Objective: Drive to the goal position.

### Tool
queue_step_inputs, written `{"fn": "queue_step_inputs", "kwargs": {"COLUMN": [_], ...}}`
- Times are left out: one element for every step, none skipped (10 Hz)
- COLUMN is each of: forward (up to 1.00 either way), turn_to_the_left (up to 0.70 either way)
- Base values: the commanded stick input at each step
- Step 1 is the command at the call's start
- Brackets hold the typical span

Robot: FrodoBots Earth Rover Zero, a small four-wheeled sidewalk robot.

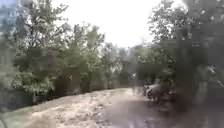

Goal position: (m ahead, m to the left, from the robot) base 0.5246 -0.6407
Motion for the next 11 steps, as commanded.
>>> {"fn": "queue_step_inputs", "kwargs": {"forward": [0.85, 0.85, 0.85, 0.85, 0.85, 0.85, 0.85, 0.85, 0.85, 0.85, 0.85], "turn_to_the_left": [0.27, 0.14, 0.04, 0.0, 0.0, 0.0, 0.0, 0.0, 0.0, 0.0, 0.0]}}
